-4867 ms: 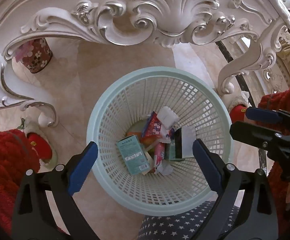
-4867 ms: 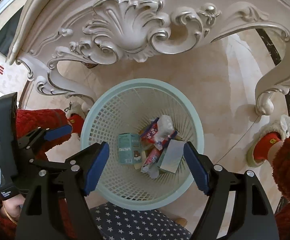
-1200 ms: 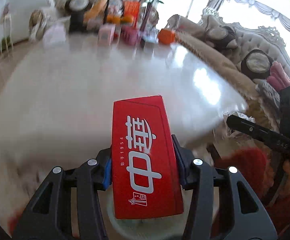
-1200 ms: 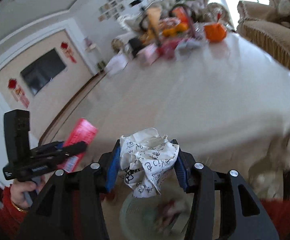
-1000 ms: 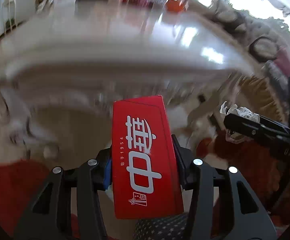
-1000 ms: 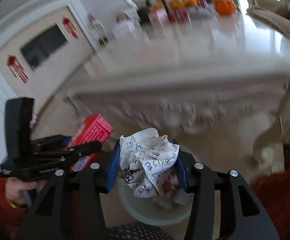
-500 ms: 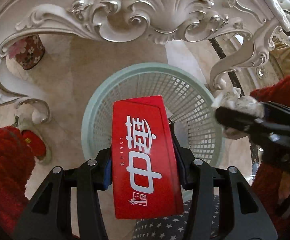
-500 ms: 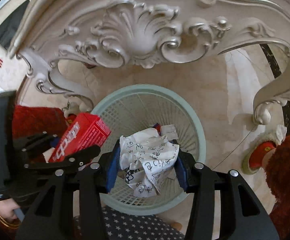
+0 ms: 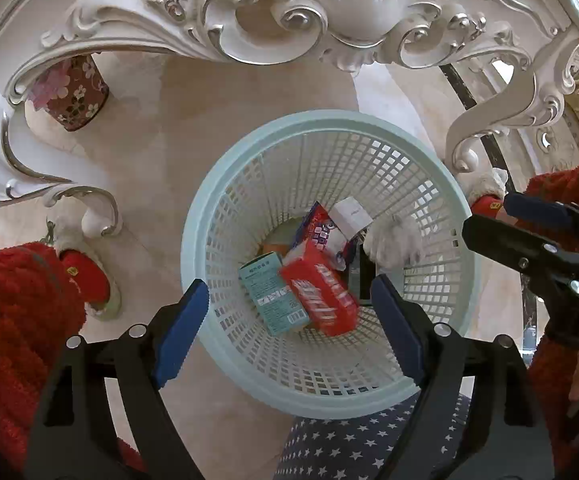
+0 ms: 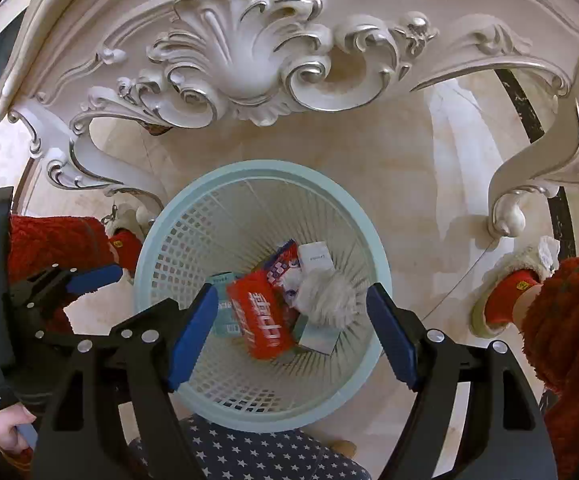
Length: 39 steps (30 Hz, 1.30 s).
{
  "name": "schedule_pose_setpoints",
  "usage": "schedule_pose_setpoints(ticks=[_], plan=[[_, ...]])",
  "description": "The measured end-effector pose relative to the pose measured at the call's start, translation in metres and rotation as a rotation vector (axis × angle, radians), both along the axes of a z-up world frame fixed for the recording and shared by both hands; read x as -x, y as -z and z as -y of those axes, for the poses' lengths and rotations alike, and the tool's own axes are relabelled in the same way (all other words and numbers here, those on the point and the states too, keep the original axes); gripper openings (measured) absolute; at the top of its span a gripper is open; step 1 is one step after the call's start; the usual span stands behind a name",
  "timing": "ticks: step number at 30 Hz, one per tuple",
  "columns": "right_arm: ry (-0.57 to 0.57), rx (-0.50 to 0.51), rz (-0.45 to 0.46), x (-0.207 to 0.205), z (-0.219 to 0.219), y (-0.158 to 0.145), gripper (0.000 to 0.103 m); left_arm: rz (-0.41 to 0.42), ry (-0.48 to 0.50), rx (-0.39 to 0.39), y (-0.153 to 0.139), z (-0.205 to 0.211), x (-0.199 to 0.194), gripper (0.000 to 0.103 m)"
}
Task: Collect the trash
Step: 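Lift both open tools from the wastebasket back toward the table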
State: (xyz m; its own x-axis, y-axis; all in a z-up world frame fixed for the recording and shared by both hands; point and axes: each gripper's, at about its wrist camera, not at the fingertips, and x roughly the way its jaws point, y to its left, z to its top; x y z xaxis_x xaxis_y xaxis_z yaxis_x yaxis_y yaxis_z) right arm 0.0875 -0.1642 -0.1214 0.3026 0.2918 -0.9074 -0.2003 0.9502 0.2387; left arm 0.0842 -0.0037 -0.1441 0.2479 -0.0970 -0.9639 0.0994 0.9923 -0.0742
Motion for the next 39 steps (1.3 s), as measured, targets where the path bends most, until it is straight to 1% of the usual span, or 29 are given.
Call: schedule_pose_setpoints(ticks=[7, 9, 12, 18, 22, 25, 27, 28, 29, 31, 32, 33, 34, 35, 36, 37, 39], plan=[[-0.003, -0.003, -0.016, 0.001, 0.000, 0.002, 0.073, -0.004, -0.003, -0.011, 0.001, 0.000, 0.001, 0.081], [-0.006, -0.010, -0.019, 0.001, -0.001, 0.001, 0.073, -0.002, -0.001, -0.004, 0.000, 0.000, 0.002, 0.081], [-0.024, -0.014, 0.015, 0.006, -0.004, -0.007, 0.073, 0.028, 0.013, 0.027, -0.008, -0.001, 0.005, 0.081], [-0.067, -0.027, 0.082, 0.012, -0.010, -0.021, 0.073, 0.097, 0.030, 0.059, -0.025, 0.000, 0.007, 0.081], [-0.073, -0.040, 0.079, 0.009, -0.011, -0.021, 0.073, 0.109, 0.047, 0.051, -0.027, 0.005, 0.005, 0.081], [-0.066, -0.039, 0.086, 0.009, -0.010, -0.024, 0.073, 0.123, 0.086, 0.026, -0.034, 0.011, 0.005, 0.081], [-0.075, -0.041, 0.114, 0.012, -0.010, -0.033, 0.073, 0.161, 0.114, 0.021, -0.050, 0.013, 0.008, 0.081], [-0.083, -0.038, 0.143, 0.013, -0.009, -0.042, 0.073, 0.166, 0.123, 0.020, -0.055, 0.014, 0.009, 0.081], [-0.095, -0.020, 0.170, 0.014, -0.009, -0.051, 0.073, 0.179, 0.149, -0.003, -0.066, 0.016, 0.009, 0.081], [-0.115, 0.041, 0.224, 0.016, -0.009, -0.068, 0.073, 0.219, 0.178, -0.093, -0.086, 0.018, 0.008, 0.081], [-0.117, 0.065, 0.261, 0.018, -0.007, -0.078, 0.073, 0.255, 0.178, -0.138, -0.102, 0.017, 0.008, 0.081], [-0.114, 0.086, 0.305, 0.020, -0.005, -0.088, 0.073, 0.282, 0.171, -0.147, -0.113, 0.016, 0.008, 0.081], [-0.104, 0.105, 0.358, 0.024, -0.003, -0.099, 0.073, 0.308, 0.157, -0.143, -0.123, 0.014, 0.009, 0.081], [-0.088, 0.116, 0.398, 0.026, 0.000, -0.108, 0.073, 0.333, 0.138, -0.122, -0.134, 0.011, 0.009, 0.081], [-0.072, 0.114, 0.418, 0.028, 0.002, -0.115, 0.073, 0.355, 0.117, -0.090, -0.143, 0.008, 0.010, 0.081], [-0.057, 0.091, 0.428, 0.028, 0.005, -0.123, 0.073, 0.372, 0.100, -0.051, -0.152, 0.006, 0.010, 0.081], [-0.052, 0.026, 0.433, 0.025, 0.009, -0.140, 0.073, 0.377, 0.099, -0.018, -0.163, 0.006, 0.006, 0.081]])
